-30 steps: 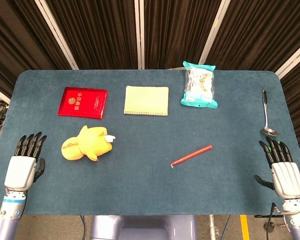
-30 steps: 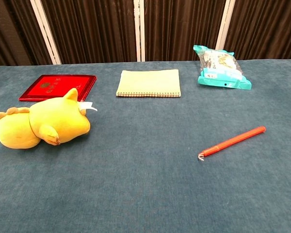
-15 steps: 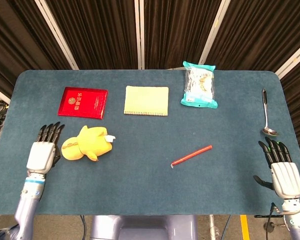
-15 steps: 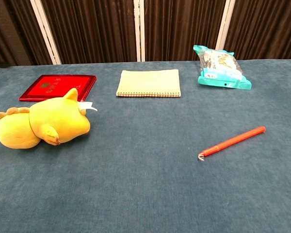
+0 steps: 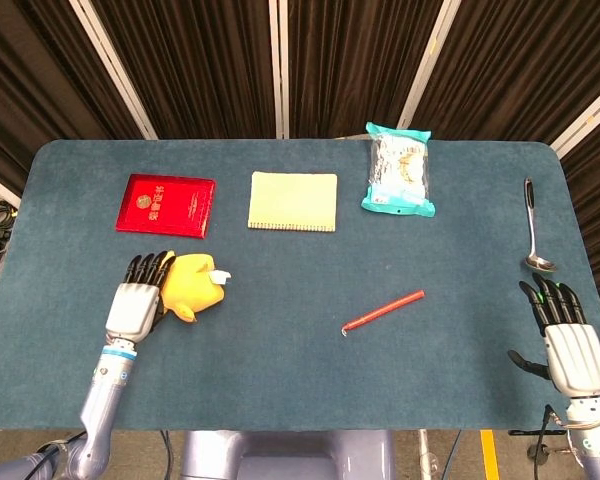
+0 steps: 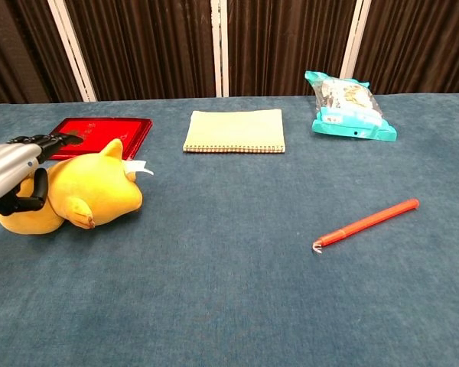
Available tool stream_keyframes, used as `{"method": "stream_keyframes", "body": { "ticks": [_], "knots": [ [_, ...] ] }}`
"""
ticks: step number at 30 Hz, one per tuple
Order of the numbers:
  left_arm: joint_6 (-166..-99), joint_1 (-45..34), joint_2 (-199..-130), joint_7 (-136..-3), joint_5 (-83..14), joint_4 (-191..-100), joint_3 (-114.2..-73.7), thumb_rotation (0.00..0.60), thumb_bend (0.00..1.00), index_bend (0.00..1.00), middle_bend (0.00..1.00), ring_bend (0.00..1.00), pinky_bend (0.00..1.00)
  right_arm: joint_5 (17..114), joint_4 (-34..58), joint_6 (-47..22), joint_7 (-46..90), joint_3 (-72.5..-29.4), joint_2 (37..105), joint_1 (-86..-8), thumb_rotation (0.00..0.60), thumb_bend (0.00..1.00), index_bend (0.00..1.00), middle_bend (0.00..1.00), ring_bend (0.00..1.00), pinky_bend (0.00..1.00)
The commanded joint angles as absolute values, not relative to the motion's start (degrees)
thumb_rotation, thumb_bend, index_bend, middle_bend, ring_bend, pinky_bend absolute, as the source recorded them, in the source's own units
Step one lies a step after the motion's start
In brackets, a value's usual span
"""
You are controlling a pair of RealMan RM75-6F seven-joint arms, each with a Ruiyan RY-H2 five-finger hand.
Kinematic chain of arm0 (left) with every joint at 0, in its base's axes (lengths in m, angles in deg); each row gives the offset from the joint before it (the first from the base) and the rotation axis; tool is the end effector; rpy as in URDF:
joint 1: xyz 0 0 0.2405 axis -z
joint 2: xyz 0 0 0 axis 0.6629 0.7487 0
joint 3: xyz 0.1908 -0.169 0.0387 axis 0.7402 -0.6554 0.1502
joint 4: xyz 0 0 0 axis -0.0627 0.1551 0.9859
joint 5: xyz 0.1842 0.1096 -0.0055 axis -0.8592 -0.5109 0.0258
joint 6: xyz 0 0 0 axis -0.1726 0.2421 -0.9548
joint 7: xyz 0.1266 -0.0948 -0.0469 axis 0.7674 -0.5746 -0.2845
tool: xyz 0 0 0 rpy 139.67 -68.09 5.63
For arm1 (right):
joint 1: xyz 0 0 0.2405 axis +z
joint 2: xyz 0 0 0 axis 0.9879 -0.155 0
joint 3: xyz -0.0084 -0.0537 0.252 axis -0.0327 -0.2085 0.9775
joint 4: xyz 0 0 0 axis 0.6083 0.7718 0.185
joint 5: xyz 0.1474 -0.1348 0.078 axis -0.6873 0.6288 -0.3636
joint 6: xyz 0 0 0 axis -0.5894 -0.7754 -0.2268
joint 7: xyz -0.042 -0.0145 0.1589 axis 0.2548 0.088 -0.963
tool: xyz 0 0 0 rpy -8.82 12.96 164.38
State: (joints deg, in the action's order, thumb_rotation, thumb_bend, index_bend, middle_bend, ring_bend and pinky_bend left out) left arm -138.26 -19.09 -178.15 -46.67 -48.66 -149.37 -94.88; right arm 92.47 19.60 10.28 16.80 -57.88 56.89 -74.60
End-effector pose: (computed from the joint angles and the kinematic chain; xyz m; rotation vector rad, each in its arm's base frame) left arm -0.2320 0.2999 -0.0272 -1.5928 -0.8696 -0.8583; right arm -0.3235 -0.2154 0.1469 1.4187 -0.8491 1.0037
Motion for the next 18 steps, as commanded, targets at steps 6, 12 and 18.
{"method": "stream_keyframes", "body": {
  "ticks": [6, 12, 18],
  "knots": [
    [-137.06, -17.12, -182.81, -45.67, -47.84, -143.23, -94.89, 0.6, 1.0, 0.0, 0.0, 0.0, 0.0, 92.55, 19.7, 10.39, 16.54, -57.9, 56.75, -74.67, 0.6, 0.08, 0.02, 0.0, 0.0, 0.0],
    [-135.04, -14.48, -188.43, -44.02, -47.67, -136.21, -94.76, 0.6, 1.0, 0.0, 0.0, 0.0, 0.0, 92.37, 19.58, 9.88, 16.67, -57.91, 56.85, -74.49, 0.6, 0.08, 0.02, 0.0, 0.0, 0.0],
    [-135.76, -12.67, -190.23, -43.64, -50.7, -135.46, -93.57, 0.6, 1.0, 0.0, 0.0, 0.0, 0.0, 92.18, 19.54, 9.49, 16.81, -57.91, 56.98, -74.37, 0.6, 0.08, 0.02, 0.0, 0.0, 0.0]
  ]
}}
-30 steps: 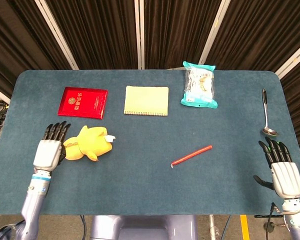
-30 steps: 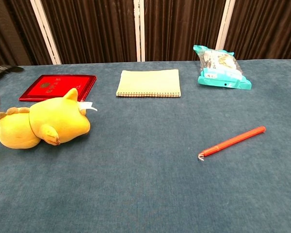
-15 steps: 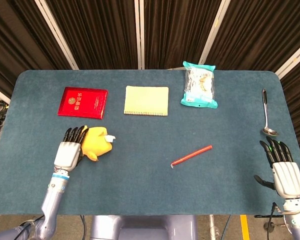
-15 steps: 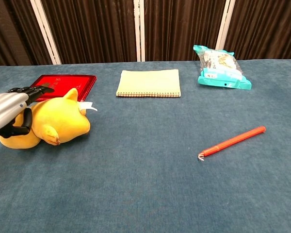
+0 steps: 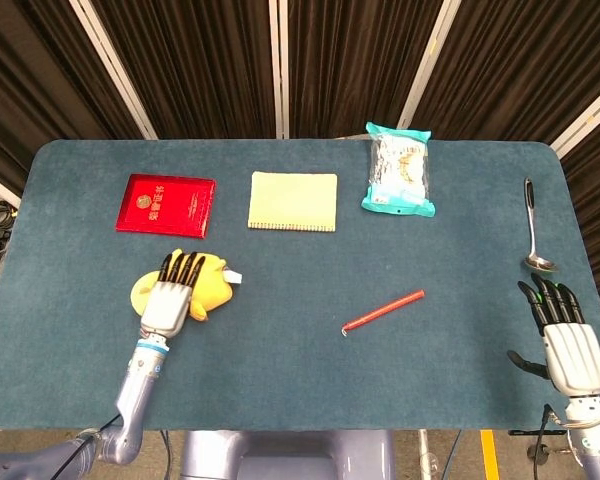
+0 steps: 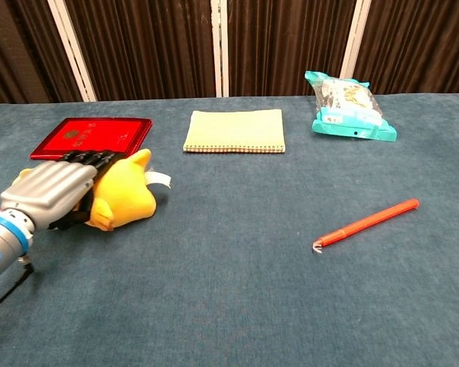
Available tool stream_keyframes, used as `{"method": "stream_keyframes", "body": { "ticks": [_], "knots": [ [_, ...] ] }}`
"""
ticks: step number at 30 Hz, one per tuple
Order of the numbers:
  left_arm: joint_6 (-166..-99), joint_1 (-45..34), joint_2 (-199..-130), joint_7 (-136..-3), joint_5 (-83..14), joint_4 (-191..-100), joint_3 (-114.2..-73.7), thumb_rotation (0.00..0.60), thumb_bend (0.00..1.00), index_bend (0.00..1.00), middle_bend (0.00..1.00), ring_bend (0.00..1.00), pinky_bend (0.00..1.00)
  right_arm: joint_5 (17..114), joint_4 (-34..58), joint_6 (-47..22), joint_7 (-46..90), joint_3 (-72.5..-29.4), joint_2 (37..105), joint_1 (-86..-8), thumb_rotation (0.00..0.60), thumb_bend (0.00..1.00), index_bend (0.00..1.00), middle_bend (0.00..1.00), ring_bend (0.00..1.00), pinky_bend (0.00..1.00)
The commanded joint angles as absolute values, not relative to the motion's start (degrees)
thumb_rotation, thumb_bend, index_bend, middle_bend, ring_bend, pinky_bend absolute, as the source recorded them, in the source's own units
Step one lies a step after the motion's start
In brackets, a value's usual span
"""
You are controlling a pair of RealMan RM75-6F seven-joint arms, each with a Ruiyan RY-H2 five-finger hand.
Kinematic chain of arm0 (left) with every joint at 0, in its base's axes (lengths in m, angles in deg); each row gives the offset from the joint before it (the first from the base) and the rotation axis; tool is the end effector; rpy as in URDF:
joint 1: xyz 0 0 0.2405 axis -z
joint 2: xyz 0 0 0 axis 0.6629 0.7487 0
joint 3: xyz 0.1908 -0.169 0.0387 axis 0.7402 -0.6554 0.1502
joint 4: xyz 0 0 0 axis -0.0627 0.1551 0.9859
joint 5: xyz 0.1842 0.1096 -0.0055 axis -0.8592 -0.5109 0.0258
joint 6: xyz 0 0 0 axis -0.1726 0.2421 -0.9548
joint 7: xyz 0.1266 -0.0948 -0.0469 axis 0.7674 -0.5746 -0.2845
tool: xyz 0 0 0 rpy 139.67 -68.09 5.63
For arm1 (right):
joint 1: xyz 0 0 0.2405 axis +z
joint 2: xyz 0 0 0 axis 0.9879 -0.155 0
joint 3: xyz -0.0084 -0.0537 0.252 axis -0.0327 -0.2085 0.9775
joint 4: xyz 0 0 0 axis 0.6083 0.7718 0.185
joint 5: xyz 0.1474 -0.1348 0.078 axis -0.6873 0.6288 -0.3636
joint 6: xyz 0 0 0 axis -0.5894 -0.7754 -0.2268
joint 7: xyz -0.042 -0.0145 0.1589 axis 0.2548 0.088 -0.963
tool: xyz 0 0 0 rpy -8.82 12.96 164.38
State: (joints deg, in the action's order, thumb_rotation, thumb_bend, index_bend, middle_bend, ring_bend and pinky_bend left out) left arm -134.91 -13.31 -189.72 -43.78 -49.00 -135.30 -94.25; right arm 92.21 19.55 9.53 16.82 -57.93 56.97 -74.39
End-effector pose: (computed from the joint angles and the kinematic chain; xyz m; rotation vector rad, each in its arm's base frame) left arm -0.2087 0.3157 -0.0876 -1.7095 -0.7671 -0.8053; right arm -0.3245 -0.2166 0.1449 1.4236 -0.8593 0.9950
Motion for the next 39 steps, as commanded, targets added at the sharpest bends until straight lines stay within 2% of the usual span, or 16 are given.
{"method": "stream_keyframes", "body": {
  "ticks": [1, 7, 17, 27, 39],
  "knots": [
    [-136.6, -12.58, -190.28, -43.72, -51.7, -135.78, -93.2, 0.6, 1.0, 0.0, 0.0, 0.0, 0.0, 92.15, 19.52, 9.46, 16.78, -57.9, 56.99, -74.36, 0.6, 0.08, 0.02, 0.0, 0.0, 0.0],
    [-140.04, -12.52, -189.12, -44.8, -55.26, -139.02, -92.32, 0.6, 1.0, 0.0, 0.0, 0.0, 0.0, 92.29, 19.65, 9.75, 16.51, -57.94, 56.8, -74.49, 0.6, 0.08, 0.02, 0.0, 0.0, 0.0],
    [-141.82, -13.93, -185.01, -44.19, -54.52, -143.14, -92.89, 0.6, 1.0, 0.0, 0.0, 0.0, 0.0, 92.45, 19.98, 10.37, 15.89, -57.86, 56.39, -74.73, 0.6, 0.08, 0.02, 0.0, 0.0, 0.0],
    [-136.85, -13.54, -187.36, -44.98, -49.34, -135.42, -93.75, 0.6, 1.0, 0.0, 0.0, 0.0, 0.0, 92.76, 20.2, 9.36, 17.18, -58.35, 56.81, -74.39, 0.6, 0.08, 0.02, 0.0, 0.0, 0.0],
    [-139.76, -18.01, -186.98, -51.2, -49.29, -132.7, -91.44, 0.6, 1.0, 0.0, 0.0, 0.0, 0.0, 93.3, 20.64, 9.43, 17.96, -58.71, 56.8, -74.42, 0.6, 0.08, 0.02, 0.0, 0.0, 0.0]
  ]
}}
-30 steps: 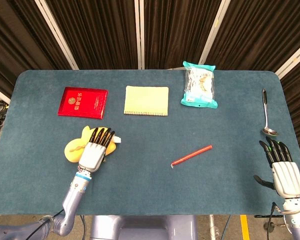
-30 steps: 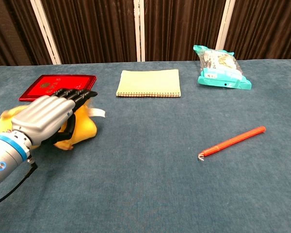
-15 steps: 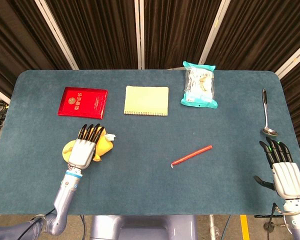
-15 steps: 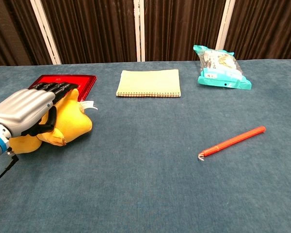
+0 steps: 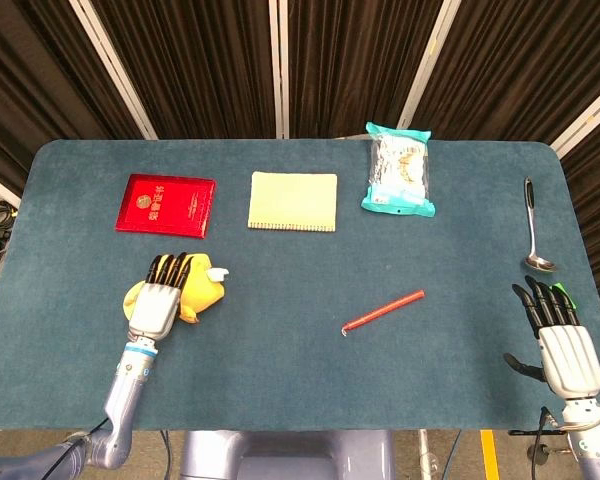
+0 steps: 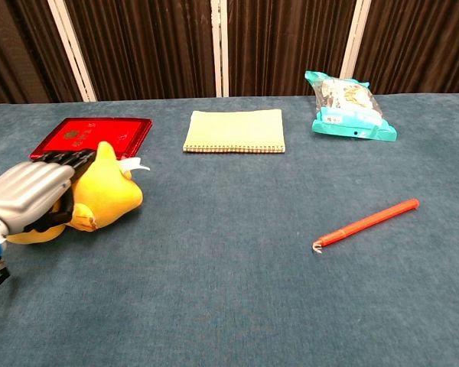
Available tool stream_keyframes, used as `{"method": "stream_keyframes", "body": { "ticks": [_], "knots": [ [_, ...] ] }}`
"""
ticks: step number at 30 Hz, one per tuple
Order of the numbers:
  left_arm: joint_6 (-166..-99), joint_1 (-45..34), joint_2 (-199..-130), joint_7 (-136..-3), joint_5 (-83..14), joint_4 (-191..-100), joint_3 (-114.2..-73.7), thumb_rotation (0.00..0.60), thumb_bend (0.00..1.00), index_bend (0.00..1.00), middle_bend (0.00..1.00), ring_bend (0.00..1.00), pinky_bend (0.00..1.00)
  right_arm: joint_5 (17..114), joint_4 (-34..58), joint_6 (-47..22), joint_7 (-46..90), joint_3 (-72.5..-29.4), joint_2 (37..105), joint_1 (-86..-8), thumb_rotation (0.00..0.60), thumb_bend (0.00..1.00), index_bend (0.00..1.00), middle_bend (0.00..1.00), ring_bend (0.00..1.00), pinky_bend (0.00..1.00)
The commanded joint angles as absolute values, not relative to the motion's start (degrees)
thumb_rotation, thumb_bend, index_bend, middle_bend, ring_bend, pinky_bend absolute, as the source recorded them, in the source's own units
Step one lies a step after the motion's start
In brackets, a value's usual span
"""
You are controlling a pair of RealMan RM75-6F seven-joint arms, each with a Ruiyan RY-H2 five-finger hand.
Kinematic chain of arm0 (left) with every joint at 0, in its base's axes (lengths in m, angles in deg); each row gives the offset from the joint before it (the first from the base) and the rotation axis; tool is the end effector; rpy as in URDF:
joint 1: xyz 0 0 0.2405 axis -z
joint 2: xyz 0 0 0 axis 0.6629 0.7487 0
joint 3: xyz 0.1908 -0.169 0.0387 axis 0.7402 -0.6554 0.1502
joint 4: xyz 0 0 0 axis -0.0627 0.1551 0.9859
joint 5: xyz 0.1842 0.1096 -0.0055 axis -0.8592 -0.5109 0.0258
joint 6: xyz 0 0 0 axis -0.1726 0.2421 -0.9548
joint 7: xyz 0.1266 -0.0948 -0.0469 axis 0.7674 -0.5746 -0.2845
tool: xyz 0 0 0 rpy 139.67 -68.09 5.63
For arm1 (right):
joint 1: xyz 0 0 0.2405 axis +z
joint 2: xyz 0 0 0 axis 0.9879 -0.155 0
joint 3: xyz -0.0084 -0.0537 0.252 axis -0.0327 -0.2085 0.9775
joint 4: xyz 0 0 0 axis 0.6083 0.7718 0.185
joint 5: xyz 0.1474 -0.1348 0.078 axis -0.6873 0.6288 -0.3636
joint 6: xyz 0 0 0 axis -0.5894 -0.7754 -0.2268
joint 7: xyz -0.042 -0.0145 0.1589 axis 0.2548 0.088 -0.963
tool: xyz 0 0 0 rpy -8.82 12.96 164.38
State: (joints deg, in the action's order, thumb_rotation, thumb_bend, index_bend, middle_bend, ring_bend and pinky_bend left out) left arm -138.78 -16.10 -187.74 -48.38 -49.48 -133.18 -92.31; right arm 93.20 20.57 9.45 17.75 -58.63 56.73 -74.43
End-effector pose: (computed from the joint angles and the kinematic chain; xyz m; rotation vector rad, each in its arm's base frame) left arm -0.2410 0.3082 -0.0677 -1.6361 -0.7751 -0.7995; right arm -0.3202 -0.2132 0.1408 1.4493 -0.8608 0.9917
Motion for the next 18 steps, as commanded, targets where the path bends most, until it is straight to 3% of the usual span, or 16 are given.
{"method": "stream_keyframes", "body": {
  "ticks": [1, 18],
  "knots": [
    [-140.12, -18.42, -186.81, -52.03, -49.44, -132.46, -91.27, 0.6, 1.0, 0.0, 0.0, 0.0, 0.0, 93.35, 20.68, 9.46, 18.05, -58.73, 56.82, -74.42, 0.6, 0.08, 0.02, 0.0, 0.0, 0.0],
    [-144.07, -19.55, -185.2, -57.22, -52.57, -133.41, -91.88, 0.6, 1.0, 0.0, 0.0, 0.0, 0.0, 93.25, 20.8, 9.26, 18.54, -58.79, 56.98, -74.38, 0.6, 0.08, 0.02, 0.0, 0.0, 0.0]
  ]
}}
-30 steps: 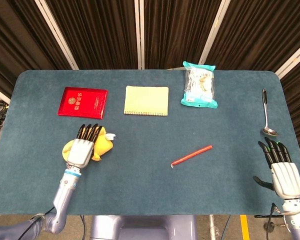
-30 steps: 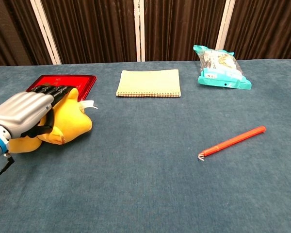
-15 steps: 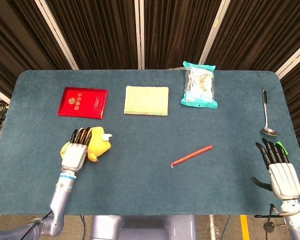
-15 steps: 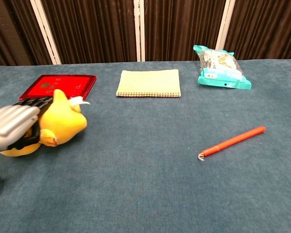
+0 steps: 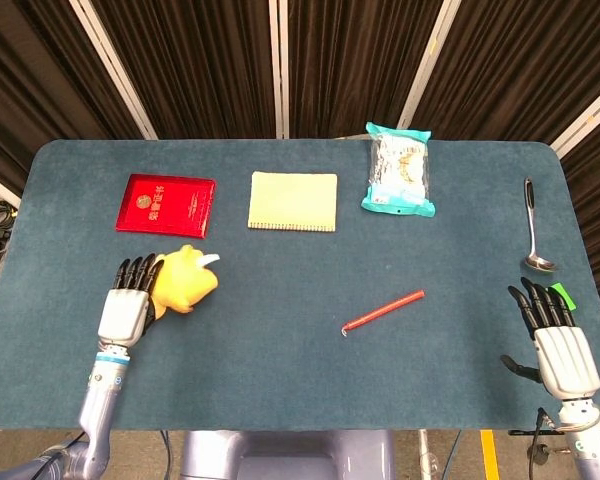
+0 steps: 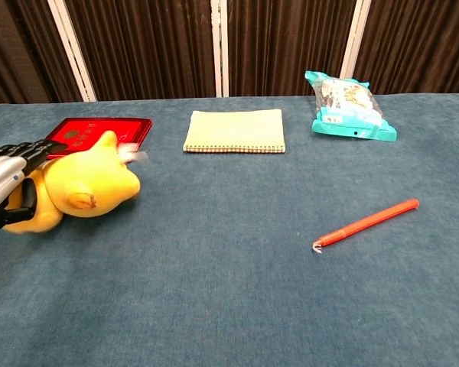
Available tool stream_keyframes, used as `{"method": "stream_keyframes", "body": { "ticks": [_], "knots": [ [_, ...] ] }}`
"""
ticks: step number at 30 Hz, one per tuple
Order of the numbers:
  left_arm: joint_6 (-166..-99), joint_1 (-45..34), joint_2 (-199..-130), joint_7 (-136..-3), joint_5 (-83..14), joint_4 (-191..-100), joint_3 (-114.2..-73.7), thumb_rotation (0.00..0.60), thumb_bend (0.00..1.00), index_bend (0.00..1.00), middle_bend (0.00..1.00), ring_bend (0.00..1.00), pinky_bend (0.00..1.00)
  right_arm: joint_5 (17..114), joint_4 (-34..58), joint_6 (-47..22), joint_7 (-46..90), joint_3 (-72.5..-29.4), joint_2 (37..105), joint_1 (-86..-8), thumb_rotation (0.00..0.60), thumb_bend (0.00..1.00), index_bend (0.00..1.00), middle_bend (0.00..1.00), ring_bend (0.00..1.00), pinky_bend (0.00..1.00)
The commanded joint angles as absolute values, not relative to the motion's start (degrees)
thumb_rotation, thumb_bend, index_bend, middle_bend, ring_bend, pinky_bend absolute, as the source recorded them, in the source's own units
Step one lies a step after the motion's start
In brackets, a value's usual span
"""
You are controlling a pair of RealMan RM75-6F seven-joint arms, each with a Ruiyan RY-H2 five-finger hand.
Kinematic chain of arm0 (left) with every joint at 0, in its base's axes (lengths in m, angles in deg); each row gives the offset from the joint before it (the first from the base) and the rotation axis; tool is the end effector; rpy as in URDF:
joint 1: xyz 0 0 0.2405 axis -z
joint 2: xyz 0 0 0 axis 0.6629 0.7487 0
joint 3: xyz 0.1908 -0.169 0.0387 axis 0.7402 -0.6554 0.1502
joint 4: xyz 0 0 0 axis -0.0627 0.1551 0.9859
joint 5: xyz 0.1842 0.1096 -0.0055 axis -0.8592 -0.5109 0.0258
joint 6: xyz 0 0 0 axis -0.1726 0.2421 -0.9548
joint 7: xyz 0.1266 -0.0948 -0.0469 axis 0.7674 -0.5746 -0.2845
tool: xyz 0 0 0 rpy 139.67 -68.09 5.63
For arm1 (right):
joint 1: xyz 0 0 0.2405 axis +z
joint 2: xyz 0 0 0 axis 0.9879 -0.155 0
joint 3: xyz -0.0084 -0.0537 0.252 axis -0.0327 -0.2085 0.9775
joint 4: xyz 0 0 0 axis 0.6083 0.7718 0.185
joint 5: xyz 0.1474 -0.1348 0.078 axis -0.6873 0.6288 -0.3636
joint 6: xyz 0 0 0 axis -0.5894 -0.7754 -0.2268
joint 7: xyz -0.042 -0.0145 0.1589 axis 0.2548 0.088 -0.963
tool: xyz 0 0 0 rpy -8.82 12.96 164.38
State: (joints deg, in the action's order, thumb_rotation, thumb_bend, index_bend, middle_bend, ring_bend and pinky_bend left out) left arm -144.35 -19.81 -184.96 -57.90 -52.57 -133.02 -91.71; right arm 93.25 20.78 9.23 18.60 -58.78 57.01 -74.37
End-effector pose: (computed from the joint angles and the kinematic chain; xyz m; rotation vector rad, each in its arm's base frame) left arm -0.2626 0.2962 -0.0385 -1.5276 -0.8232 -0.9124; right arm -0.3192 -0.2129 0.1377 1.4566 -0.8594 0.9841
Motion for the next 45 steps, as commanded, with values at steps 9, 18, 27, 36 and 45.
{"method": "stream_keyframes", "body": {
  "ticks": [9, 18, 27, 36, 45],
  "knots": [
    [-141.72, -18.53, -187.16, -53.84, -51.89, -132.36, -91.98, 0.6, 1.0, 0.0, 0.0, 0.0, 0.0, 92.95, 20.78, 9.29, 17.73, -58.63, 56.67, -74.44, 0.6, 0.08, 0.02, 0.0, 0.0, 0.0],
    [-139.27, -15.57, -188.46, -50.43, -52.07, -132.49, -93.09, 0.6, 1.0, 0.0, 0.0, 0.0, 0.0, 93.0, 20.72, 8.81, 18.27, -58.78, 56.94, -74.25, 0.6, 0.08, 0.02, 0.0, 0.0, 0.0],
    [-141.62, -13.6, -188.79, -45.29, -55.43, -137.17, -92.76, 0.6, 1.0, 0.0, 0.0, 0.0, 0.0, 93.29, 20.67, 9.01, 17.9, -58.87, 56.87, -74.26, 0.6, 0.08, 0.01, 0.0, 0.0, 0.0],
    [-147.87, -17.6, -181.75, -45.27, -58.83, -147.68, -89.67, 0.6, 1.0, 0.0, 0.0, 0.0, 0.0, 93.59, 20.78, 9.62, 17.54, -58.9, 56.64, -74.47, 0.6, 0.08, 0.01, 0.0, 0.0, 0.0],
    [-155.48, -25.01, -169.61, -45.64, -61.31, -155.53, -84.93, 0.6, 1.0, 0.0, 0.0, 0.0, 0.0, 93.18, 20.61, 9.9, 17.79, -58.51, 56.62, -74.54, 0.6, 0.08, 0.01, 0.0, 0.0, 0.0]
  ]
}}
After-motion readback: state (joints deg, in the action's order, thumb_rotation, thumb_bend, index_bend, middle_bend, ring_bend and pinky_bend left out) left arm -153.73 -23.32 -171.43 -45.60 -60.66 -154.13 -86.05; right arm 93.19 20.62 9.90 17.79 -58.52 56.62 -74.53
